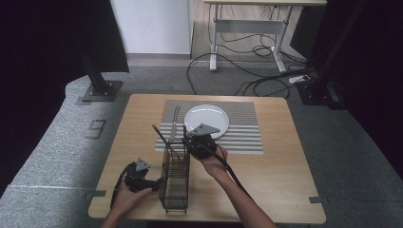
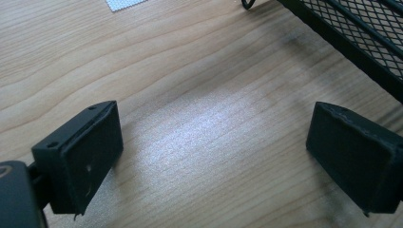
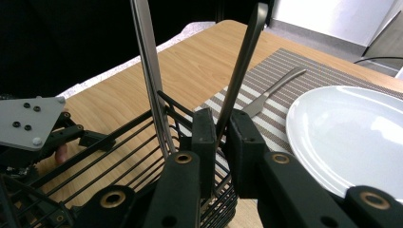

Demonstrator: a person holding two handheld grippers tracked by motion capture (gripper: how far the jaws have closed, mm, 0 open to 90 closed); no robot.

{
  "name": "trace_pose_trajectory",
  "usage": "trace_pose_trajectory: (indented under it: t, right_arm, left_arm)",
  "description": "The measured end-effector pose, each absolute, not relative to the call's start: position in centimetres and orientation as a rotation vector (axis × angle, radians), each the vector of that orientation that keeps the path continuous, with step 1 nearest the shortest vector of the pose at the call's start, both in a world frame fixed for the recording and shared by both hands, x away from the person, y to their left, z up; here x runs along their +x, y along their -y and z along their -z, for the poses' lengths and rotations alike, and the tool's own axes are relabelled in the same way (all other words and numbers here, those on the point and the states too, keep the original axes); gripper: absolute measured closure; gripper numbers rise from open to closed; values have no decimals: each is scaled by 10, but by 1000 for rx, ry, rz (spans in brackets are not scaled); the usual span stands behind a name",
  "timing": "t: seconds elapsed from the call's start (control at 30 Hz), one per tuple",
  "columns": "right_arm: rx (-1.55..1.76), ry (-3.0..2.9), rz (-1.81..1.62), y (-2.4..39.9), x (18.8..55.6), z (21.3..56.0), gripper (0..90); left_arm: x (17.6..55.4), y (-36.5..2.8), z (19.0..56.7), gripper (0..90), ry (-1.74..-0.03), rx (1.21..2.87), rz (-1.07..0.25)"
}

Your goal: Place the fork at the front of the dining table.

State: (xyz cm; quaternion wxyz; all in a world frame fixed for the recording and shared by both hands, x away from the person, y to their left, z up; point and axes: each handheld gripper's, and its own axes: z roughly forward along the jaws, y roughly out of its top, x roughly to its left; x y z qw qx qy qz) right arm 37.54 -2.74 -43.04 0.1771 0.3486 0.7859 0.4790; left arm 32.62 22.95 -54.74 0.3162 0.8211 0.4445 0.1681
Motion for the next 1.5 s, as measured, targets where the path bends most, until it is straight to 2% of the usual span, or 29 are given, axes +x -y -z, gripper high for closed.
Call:
trace_pose_trajectory:
  t: [0.2, 0.57, 1.5]
  right_arm:
    - [974, -2250, -1336, 23, 374, 432, 809]
    - [957, -2249, -1385, 20, 369, 431, 857]
    - [849, -1977, -1601, 65, 340, 374, 866]
  left_arm:
    - [326, -230, 547, 45, -1170, 2162, -443]
    - [326, -229, 547, 45, -1171, 2161, -443]
    - [326, -229, 547, 45, -1171, 2161, -442]
